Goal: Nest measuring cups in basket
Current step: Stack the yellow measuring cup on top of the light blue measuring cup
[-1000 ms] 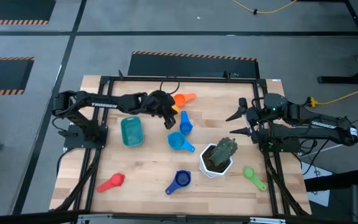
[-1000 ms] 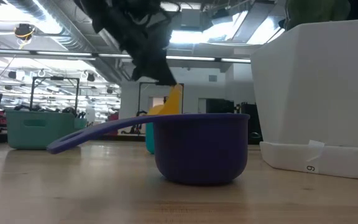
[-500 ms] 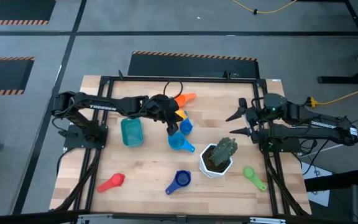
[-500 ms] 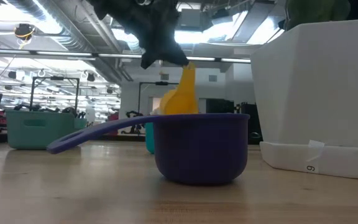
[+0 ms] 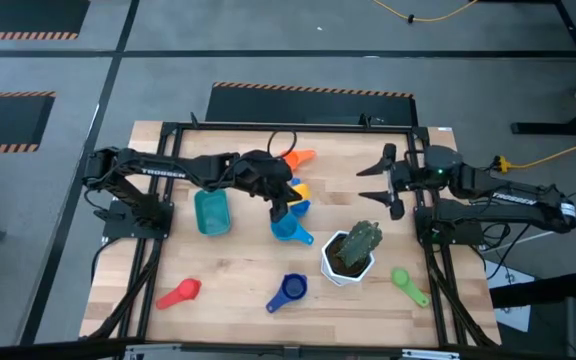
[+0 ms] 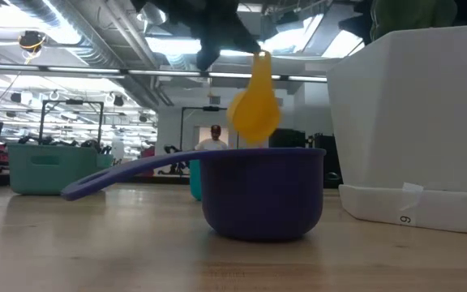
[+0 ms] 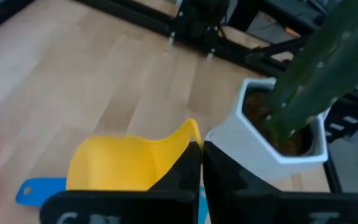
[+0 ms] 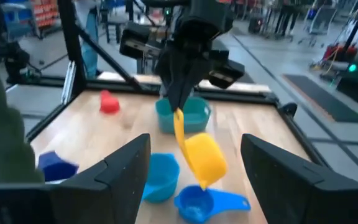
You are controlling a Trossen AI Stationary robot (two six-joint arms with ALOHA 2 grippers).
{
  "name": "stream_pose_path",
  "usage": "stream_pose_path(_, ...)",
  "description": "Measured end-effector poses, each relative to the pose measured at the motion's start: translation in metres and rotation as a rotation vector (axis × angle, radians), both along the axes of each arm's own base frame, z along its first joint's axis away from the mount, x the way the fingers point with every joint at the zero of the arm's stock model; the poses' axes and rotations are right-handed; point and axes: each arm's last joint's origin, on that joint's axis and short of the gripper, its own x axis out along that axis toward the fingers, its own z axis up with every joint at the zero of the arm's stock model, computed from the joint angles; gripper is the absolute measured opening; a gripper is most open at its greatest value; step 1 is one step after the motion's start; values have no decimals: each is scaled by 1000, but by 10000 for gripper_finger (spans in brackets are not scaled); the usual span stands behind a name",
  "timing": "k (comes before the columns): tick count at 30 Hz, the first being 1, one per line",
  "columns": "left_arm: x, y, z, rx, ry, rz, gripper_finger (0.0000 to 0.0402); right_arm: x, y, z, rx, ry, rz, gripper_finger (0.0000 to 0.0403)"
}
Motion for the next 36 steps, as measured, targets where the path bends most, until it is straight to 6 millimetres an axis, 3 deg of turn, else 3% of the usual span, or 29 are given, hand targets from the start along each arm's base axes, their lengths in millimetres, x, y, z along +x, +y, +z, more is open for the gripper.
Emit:
stream_pose_path(6,4,2,22,11,-64,3,1,1,-2,22,12,-37,87,255)
stream_pose_path(12,7,5,50,21,-147,9,1,9,-5,62,11,-19,85,255)
stream_pose_path(18,7,10,77,31,-224,23,1,27,-10,102,27,39,87,255)
stream_pose_path(22,6,13,86,35,-250,34,1,47,-15,117,39,76,87,255)
stream_pose_path(28,6,13,86,35,-251,34,1,80,-25,119,74,179,85,255)
stream_pose_path(36,6,13,86,35,-251,34,1,115,-36,99,113,297,82,255)
